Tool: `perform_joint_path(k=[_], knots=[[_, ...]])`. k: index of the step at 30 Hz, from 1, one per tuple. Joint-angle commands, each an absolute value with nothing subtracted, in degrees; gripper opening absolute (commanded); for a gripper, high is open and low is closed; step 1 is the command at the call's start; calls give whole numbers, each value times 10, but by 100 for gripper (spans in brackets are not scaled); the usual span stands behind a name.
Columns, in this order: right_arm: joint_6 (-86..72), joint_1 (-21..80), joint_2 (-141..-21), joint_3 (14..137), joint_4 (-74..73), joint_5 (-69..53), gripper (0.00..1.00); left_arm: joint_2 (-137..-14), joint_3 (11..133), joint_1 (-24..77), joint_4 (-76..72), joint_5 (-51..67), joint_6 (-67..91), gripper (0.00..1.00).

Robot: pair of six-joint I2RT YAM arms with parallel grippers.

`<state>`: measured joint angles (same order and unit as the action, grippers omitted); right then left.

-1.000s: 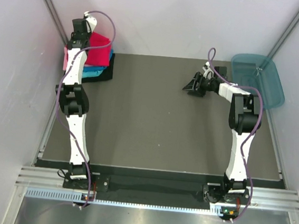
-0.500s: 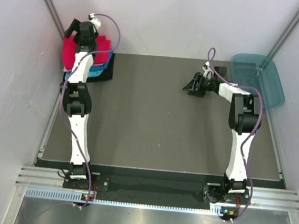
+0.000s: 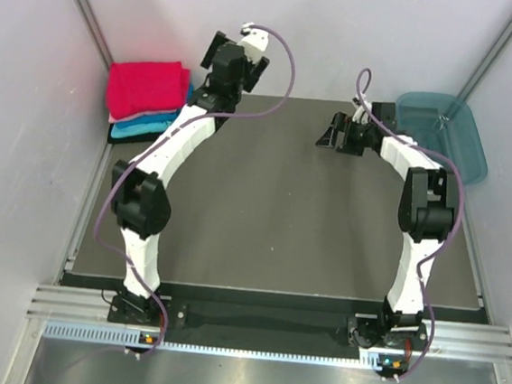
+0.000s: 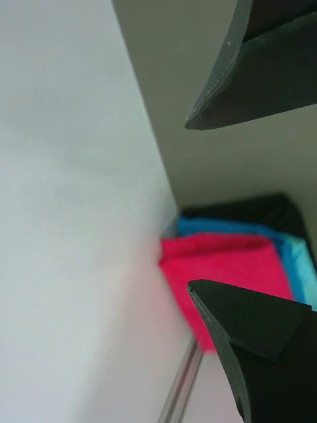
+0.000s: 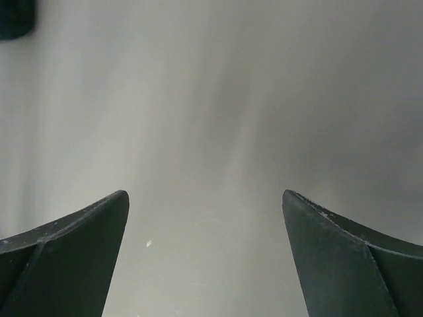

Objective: Fold and stack the t-shirts
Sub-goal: Reset both grippers

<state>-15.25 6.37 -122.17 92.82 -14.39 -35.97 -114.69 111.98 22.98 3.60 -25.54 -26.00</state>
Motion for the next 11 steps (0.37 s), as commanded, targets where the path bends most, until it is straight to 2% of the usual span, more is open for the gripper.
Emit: perform_joint_path(k=[1, 4, 11], knots=[[-111, 84, -1141, 967, -189, -205, 99, -1093, 1065, 191, 162, -173, -53, 99], [-126, 96, -1100, 933, -184, -121, 100, -1081, 994, 192, 181, -107, -7, 99], [-105, 112, -1013, 828, -158, -62, 100, -1095, 967, 192, 197, -33, 48, 99]])
